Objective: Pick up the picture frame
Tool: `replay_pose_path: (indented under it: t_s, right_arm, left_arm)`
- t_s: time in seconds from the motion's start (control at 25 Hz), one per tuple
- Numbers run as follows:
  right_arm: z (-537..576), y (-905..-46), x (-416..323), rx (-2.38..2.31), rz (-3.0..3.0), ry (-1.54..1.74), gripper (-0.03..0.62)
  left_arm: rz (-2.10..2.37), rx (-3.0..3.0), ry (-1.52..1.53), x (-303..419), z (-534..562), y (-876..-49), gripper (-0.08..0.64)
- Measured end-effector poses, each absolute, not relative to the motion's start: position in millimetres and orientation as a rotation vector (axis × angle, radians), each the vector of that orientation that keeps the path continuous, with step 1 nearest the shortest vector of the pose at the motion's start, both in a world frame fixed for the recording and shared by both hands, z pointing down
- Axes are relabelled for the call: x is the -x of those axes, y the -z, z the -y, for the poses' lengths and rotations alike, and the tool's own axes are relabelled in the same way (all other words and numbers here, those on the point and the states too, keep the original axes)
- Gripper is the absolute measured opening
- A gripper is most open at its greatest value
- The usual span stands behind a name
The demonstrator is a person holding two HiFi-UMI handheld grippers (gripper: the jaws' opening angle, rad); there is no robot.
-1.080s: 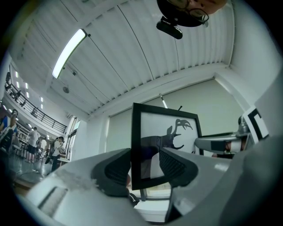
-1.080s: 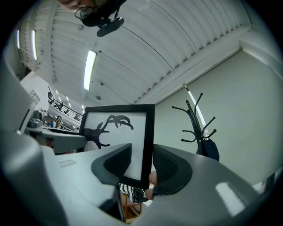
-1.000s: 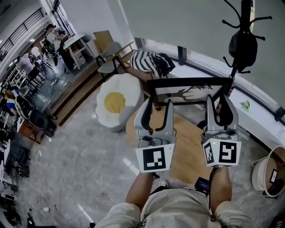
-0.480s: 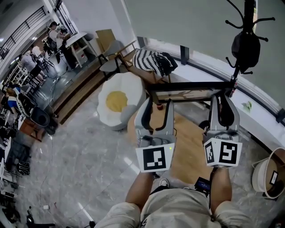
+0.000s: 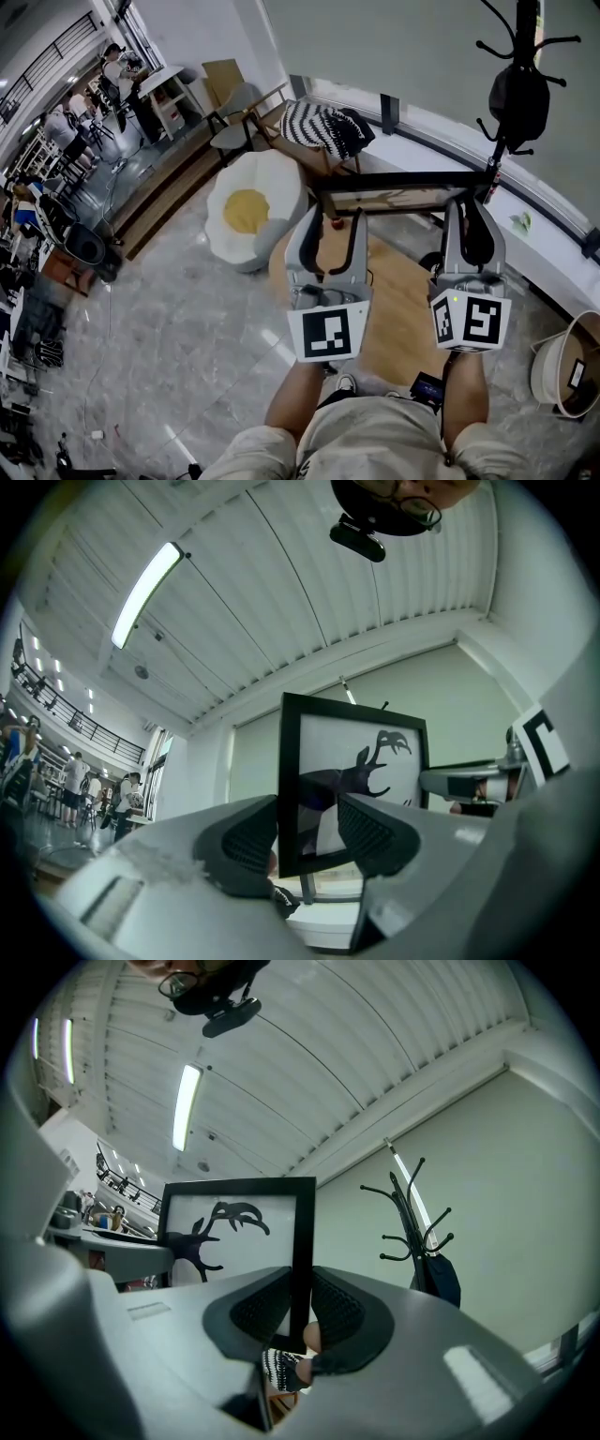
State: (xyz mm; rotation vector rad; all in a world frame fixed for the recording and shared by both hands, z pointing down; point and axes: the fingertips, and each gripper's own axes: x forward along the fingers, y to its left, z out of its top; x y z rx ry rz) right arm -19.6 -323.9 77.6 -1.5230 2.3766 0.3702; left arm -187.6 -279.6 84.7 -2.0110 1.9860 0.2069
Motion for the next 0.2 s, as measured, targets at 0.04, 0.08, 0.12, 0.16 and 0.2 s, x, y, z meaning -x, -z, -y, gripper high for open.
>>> replay_pose_path:
  t_s: [0.04, 0.08, 0.12, 0.16, 0.2]
  right_arm:
    - [324.2, -77.6, 19.4, 1.523, -2.377, -0.371, 0.071]
    - [324.4, -77.6, 19.4, 1.523, -2.378, -0.372, 0.071]
    - [324.6, -77.6, 19.6, 1.522, -2.378, -0.374, 0.071]
    - [324.7, -77.7, 19.8, 1.521, -2.379, -0.375, 0.071]
    - [324.8, -77.8, 20.2, 1.52, -2.38, -0.377, 0.069]
  left_arm:
    - [-1.986, 2.01, -0.206, 187.5, 280.0, -84.8, 0.213]
    - [-1.987, 2.01, -0.205, 187.5, 280.4, -85.0, 0.213]
    - [-1.988, 2.009, -0.205, 187.7, 280.7, -85.1, 0.213]
    - [-1.989, 2.007, -0.204, 188.0, 281.0, -85.3, 0.213]
    - [-1.989, 2.006, -0.203, 188.3, 281.2, -85.4, 0.213]
